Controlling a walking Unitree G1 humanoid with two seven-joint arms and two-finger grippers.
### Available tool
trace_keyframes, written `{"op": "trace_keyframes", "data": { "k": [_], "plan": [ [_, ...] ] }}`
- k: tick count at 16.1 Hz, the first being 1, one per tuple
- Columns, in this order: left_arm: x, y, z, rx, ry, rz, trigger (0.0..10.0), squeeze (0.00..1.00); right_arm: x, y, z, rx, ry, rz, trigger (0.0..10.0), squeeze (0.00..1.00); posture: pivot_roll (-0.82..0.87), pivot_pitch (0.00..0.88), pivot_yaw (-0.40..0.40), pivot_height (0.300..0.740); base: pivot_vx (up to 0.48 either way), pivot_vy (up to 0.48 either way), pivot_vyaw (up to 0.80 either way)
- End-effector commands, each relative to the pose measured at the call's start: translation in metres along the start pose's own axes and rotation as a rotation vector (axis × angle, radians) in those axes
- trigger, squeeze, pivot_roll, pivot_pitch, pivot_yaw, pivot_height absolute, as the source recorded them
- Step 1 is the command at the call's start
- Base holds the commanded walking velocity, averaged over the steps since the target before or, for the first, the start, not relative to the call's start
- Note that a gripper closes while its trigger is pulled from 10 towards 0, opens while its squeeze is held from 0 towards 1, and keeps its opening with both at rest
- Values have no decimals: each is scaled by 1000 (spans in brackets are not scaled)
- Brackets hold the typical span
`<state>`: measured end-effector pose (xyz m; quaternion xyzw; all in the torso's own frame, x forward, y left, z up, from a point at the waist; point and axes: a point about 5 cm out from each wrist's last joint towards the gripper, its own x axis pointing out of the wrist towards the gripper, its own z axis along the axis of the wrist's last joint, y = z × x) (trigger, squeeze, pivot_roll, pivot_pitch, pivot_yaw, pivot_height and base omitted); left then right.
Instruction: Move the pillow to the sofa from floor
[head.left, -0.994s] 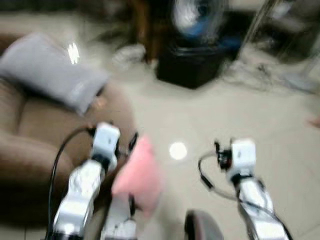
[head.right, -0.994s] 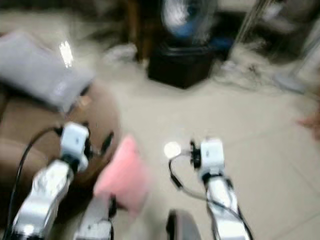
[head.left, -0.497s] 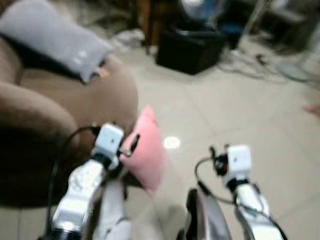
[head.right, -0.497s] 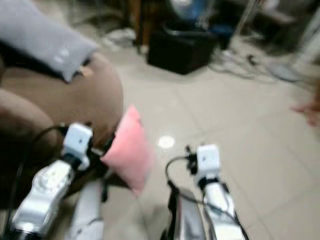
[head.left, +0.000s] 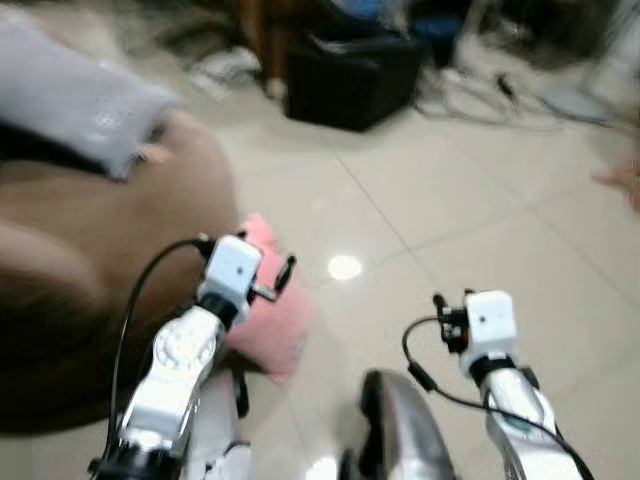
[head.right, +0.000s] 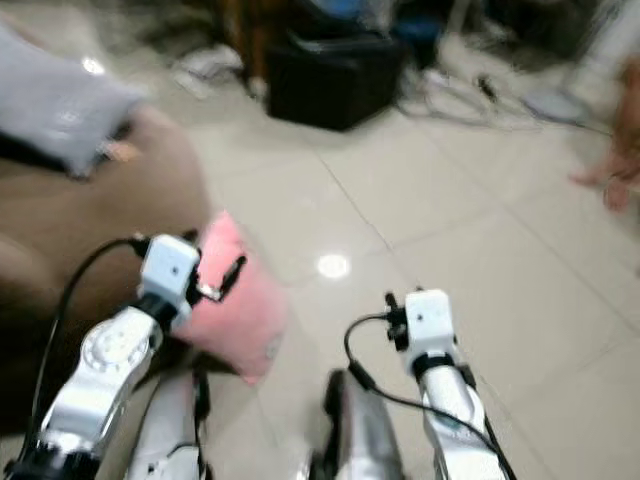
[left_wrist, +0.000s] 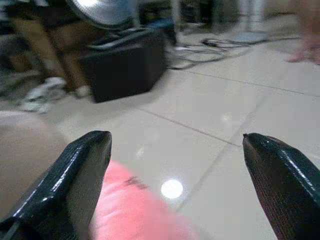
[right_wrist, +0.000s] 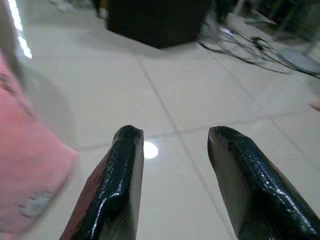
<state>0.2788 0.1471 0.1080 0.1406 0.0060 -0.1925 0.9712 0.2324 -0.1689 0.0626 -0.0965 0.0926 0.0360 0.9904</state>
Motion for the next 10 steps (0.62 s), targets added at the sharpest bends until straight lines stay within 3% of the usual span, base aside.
{"op": "trace_keyframes", "data": {
  "k": [1,2,5,8,9,10],
  "plan": [
    [0,1,-6,11,26,2,10000,0,0,3,1,-4,2,14,10000,0,54,103,-102,546,0,0,0],
    [1,0,-6,-2,22,-2,10000,0,0,4,2,0,-2,20,10000,0,52,106,-103,546,0,0,0],
    [1,-1,-4,-4,13,-11,10000,0,0,2,0,0,17,15,10000,0,52,106,-103,546,301,0,-729],
    [2,3,-5,-7,18,12,10000,0,2,1,0,-21,17,9,10000,0,52,106,-103,546,319,0,0],
    [2,5,-5,-13,18,22,10000,0,3,3,-1,-101,24,35,10000,0,58,109,-97,546,307,0,0],
    [1,5,-5,-13,18,23,10000,0,3,4,-2,-125,35,45,10000,0,58,109,-97,546,311,0,0]
  ]
}}
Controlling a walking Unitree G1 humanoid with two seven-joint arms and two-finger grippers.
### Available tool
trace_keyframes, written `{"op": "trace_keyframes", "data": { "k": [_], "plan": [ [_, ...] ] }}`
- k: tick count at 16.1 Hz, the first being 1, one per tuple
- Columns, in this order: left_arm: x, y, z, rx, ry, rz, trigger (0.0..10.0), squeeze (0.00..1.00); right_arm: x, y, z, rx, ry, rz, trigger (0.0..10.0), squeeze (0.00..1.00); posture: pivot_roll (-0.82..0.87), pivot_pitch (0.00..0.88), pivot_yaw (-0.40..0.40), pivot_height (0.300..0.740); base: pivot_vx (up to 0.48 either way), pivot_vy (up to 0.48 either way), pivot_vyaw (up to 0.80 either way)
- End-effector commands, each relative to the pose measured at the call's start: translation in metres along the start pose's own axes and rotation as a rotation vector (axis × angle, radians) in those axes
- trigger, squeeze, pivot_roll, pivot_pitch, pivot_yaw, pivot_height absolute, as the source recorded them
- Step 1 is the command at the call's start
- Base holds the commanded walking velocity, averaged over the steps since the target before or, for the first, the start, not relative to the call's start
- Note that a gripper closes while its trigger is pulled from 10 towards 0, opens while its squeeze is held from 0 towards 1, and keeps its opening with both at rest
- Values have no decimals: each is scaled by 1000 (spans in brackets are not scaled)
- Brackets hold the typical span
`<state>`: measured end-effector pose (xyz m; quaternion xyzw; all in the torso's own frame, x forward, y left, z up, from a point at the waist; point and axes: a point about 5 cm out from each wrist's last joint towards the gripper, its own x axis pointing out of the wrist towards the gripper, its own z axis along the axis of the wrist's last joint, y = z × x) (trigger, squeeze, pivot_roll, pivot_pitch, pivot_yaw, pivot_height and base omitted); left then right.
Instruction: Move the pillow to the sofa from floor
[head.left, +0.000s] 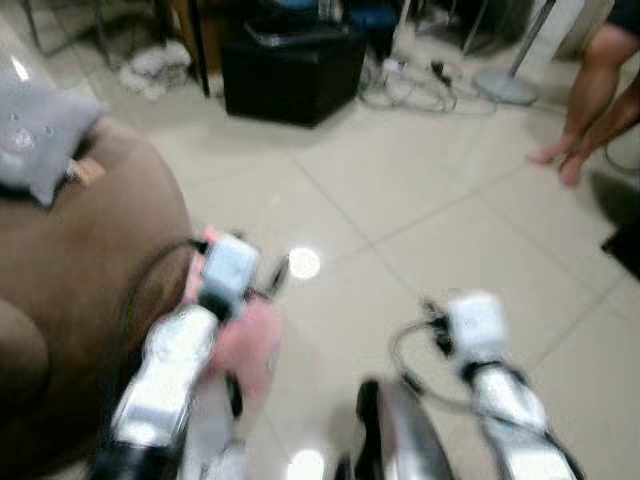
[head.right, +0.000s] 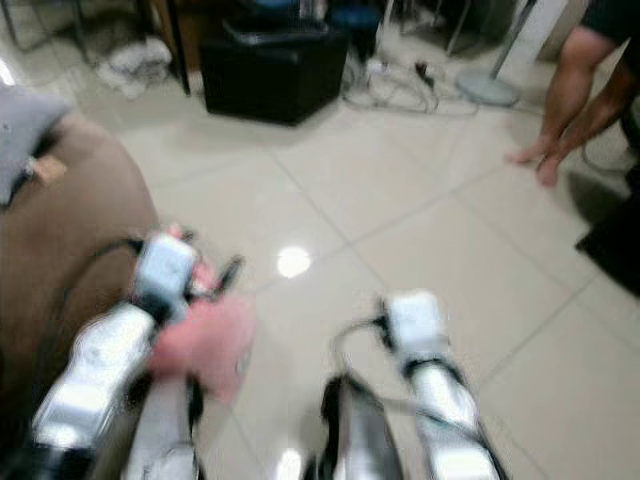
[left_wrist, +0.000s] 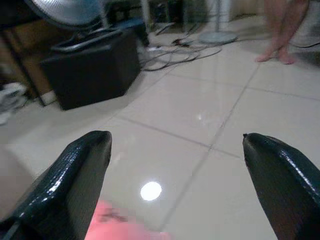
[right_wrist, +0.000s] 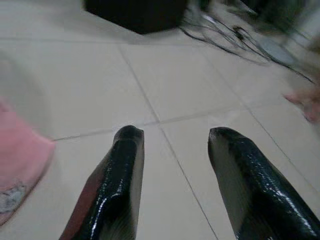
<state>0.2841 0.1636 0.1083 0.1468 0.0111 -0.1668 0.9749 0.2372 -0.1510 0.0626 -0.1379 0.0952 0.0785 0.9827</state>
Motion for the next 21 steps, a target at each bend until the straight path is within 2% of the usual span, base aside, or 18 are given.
{"op": "trace_keyframes", "data": {
  "k": [1,3,5,7,11,13,17,21],
  "plan": [
    [1,-11,-1,-19,0,-25,10000,0,-4,-10,-9,-55,43,-13,10000,0,62,111,-99,546,307,0,800],
    [0,-8,-2,-12,5,-19,10000,0,-5,-8,-10,-42,44,-6,10000,0,63,113,-99,546,292,0,800],
    [-1,-5,-4,3,23,0,10000,0,-5,-9,-10,17,41,-11,10000,0,63,113,-99,546,127,0,0],
    [-2,-2,-9,27,48,15,10000,0,-5,-8,-8,26,31,8,10000,0,61,115,-99,546,0,0,0],
    [-7,-7,-12,15,46,-47,10000,0,-8,-3,-11,34,53,37,10000,0,60,127,-102,546,0,0,0],
    [-7,-10,-22,37,92,-66,10000,0,-10,1,-12,59,50,54,10000,0,59,130,-100,527,0,0,0],
    [1,-10,-31,-11,140,-50,10000,0,-12,3,-13,67,53,50,10000,0,59,135,-98,482,0,0,0],
    [17,-11,-41,-5,198,-3,10000,0,-11,4,-9,62,36,67,10000,0,54,136,-117,477,0,0,0]
  ]
}}
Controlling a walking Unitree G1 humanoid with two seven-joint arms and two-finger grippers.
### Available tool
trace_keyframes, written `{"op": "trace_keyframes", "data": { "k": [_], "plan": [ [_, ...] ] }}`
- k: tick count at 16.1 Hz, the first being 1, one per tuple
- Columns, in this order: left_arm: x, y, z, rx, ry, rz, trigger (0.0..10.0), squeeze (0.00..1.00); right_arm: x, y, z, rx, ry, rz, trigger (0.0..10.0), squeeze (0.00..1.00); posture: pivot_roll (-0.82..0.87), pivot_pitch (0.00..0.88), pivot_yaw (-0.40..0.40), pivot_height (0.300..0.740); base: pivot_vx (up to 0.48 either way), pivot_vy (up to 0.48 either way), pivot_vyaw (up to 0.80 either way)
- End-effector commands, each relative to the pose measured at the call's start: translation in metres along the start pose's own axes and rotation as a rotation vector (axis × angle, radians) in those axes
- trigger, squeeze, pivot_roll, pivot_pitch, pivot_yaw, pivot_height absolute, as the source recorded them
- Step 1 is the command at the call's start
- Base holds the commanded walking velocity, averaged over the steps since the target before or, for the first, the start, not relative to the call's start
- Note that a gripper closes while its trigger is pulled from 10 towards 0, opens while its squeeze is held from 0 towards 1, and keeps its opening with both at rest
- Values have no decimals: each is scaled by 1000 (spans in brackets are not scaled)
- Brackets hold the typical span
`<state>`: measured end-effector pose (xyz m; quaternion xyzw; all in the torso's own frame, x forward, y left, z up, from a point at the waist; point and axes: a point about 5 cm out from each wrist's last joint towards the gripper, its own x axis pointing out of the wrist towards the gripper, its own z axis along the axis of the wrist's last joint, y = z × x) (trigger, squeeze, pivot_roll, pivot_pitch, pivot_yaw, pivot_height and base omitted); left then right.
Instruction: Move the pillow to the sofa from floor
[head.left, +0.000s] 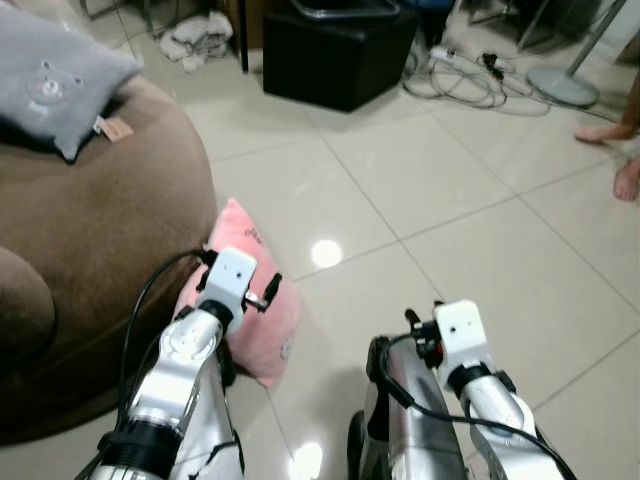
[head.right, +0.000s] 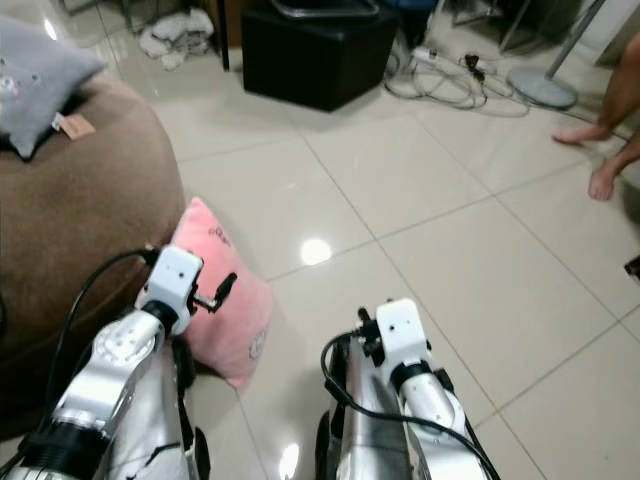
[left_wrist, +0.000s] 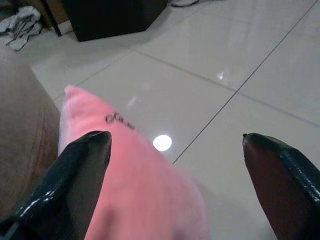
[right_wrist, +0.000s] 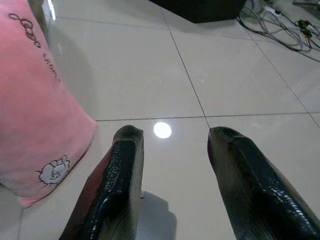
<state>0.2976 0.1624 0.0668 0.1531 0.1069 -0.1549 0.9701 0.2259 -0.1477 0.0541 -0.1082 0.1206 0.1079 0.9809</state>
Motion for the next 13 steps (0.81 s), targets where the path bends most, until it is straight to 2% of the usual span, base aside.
{"op": "trace_keyframes", "data": {
  "k": [1,3,5,6,8,9,11,13],
  "plan": [
    [11,1,-1,-25,38,15,10000,1000,-2,-3,3,11,-18,18,10000,0,47,137,-125,477,0,0,0],
    [22,6,-2,-33,89,26,10000,1000,-3,-3,5,-1,-17,44,10000,0,32,148,-127,477,0,0,0],
    [31,14,-5,7,140,45,10000,1000,-5,-7,10,-8,-43,100,10000,27,14,169,-133,477,0,0,0],
    [32,19,-7,27,162,72,10000,1000,-6,-4,14,6,-64,156,10000,1000,0,185,-129,477,0,0,0],
    [34,22,-7,35,167,83,10000,1000,-7,0,18,17,-85,219,10000,1000,-6,196,-127,477,0,0,0],
    [35,26,-7,65,178,92,10000,1000,-8,5,22,0,-100,312,10000,1000,-6,217,-126,477,0,0,0],
    [34,38,-10,110,201,129,10000,1000,-11,10,25,-28,-106,424,10000,1000,9,240,-130,477,0,0,0],
    [30,57,-10,175,204,191,10000,1000,-12,9,32,-15,-140,462,10000,1000,38,279,-136,477,0,0,0]
  ]
}}
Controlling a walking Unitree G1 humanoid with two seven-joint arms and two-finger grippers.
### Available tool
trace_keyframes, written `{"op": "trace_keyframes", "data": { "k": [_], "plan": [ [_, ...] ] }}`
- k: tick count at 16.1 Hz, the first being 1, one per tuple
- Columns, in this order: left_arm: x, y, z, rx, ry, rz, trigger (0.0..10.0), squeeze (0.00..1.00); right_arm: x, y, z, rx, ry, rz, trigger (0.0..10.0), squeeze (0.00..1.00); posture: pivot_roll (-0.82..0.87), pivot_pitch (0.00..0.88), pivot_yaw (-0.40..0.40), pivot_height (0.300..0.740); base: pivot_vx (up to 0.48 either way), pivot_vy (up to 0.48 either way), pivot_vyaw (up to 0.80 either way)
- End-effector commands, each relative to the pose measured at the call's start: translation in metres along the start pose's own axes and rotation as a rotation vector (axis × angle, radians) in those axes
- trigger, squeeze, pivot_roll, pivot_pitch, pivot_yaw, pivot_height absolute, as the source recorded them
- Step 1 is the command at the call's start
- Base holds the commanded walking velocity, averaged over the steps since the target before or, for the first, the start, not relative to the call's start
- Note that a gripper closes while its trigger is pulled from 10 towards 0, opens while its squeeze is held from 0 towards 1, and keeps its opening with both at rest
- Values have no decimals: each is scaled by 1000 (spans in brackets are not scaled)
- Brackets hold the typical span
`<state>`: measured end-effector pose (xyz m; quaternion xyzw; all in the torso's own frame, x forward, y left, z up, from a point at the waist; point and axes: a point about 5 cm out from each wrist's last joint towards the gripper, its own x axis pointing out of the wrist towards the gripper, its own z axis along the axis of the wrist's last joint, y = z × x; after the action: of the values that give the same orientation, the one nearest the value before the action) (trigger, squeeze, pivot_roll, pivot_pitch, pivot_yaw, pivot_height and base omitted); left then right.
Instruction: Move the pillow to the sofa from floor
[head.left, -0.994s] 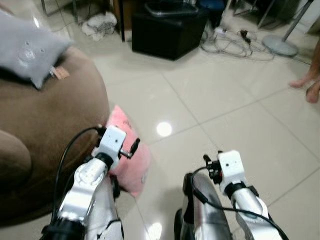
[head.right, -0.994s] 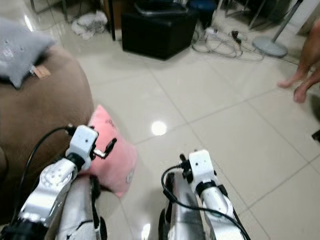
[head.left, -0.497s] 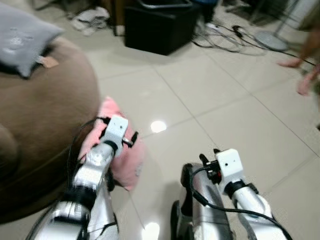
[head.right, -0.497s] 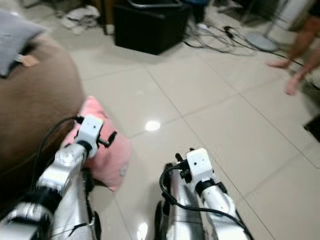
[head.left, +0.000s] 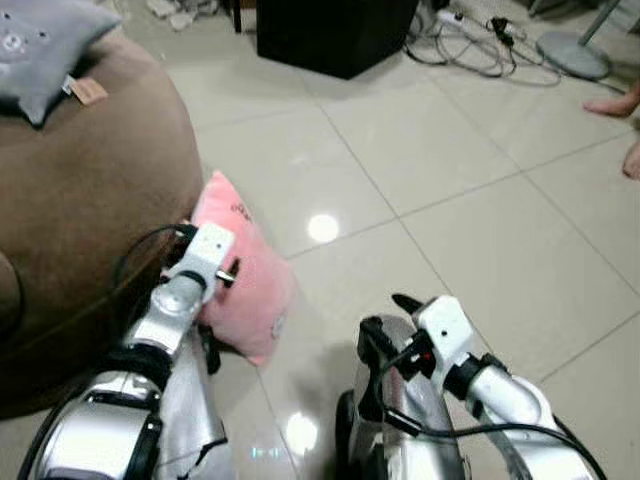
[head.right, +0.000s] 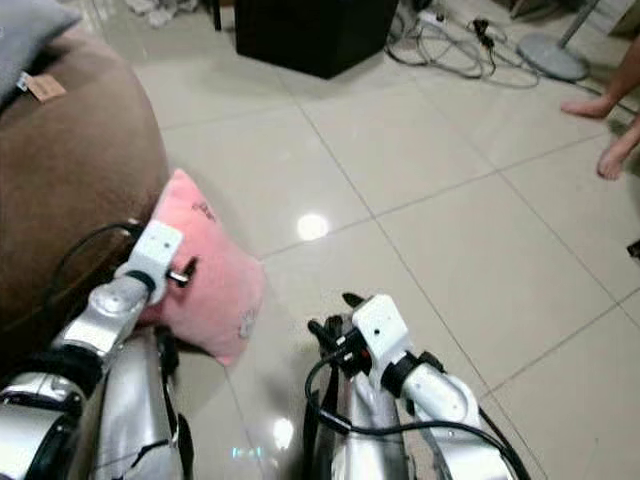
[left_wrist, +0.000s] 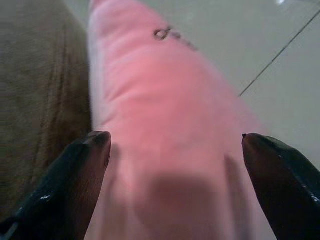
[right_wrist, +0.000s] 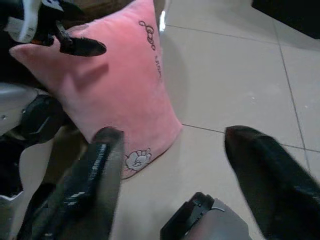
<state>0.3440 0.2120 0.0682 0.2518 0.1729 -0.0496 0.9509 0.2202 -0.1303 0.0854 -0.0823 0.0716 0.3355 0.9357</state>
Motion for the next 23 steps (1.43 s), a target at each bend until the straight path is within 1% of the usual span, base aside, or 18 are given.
{"op": "trace_keyframes", "data": {
  "k": [1,2,3,5,6,7,8,9,10,11,12,13,14,15,18,20,23],
  "plan": [
    [0,0,-2,27,3,8,10000,1000,-3,-2,1,14,-10,11,10000,1000,41,283,-135,477,0,0,0],
    [0,7,-3,38,3,30,10000,1000,-3,0,2,17,-15,27,10000,1000,50,281,-113,477,0,0,0],
    [0,9,-3,52,9,19,10000,1000,-3,1,3,12,-11,50,10000,1000,54,289,-106,477,0,0,0],
    [1,8,-5,85,33,-21,10000,1000,-3,-1,5,6,-8,80,10000,1000,53,316,-99,477,0,0,0],
    [1,9,-6,83,45,-25,10000,1000,-2,-2,6,-7,-8,96,10000,1000,47,316,-96,477,0,0,0],
    [3,11,-3,106,55,-26,10000,1000,-2,-9,9,-48,-3,84,10000,1000,34,324,-89,477,0,0,0],
    [4,12,-2,113,66,-28,10000,1000,-1,-14,11,-57,2,71,10000,1000,33,325,-88,477,0,0,0],
    [4,12,-3,113,76,-30,10000,1000,-1,-15,11,-57,3,71,10000,1000,30,326,-88,477,0,0,0],
    [4,10,-7,127,102,-45,10000,0,0,-17,13,-71,4,63,10000,0,28,317,-88,477,0,0,0],
    [3,10,-11,154,130,-36,10000,0,-1,-17,13,-76,5,54,10000,0,27,314,-89,477,0,0,0],
    [3,11,-11,152,133,-29,10000,0,-1,-17,12,-76,7,58,10000,0,27,314,-89,477,0,0,0],
    [3,13,-11,153,135,-21,4588,0,-2,-15,11,-76,9,68,10000,0,27,312,-90,477,0,0,0],
    [3,13,-10,142,136,-19,0,0,-2,-13,10,-80,13,76,10000,0,30,308,-90,477,0,0,0],
    [3,14,-10,128,135,-23,0,0,-2,-11,10,-80,14,87,10000,0,30,308,-90,477,0,0,0],
    [4,13,-8,104,133,-34,0,0,-1,-12,10,-79,8,84,10000,0,34,299,-94,477,0,0,0],
    [4,8,-8,78,134,-68,0,0,0,-14,11,-86,7,85,10000,0,35,286,-102,477,0,0,0],
    [6,7,-4,79,133,-70,0,0,3,-16,12,-96,3,89,10000,0,42,277,-100,477,0,0,0]
  ]
}}
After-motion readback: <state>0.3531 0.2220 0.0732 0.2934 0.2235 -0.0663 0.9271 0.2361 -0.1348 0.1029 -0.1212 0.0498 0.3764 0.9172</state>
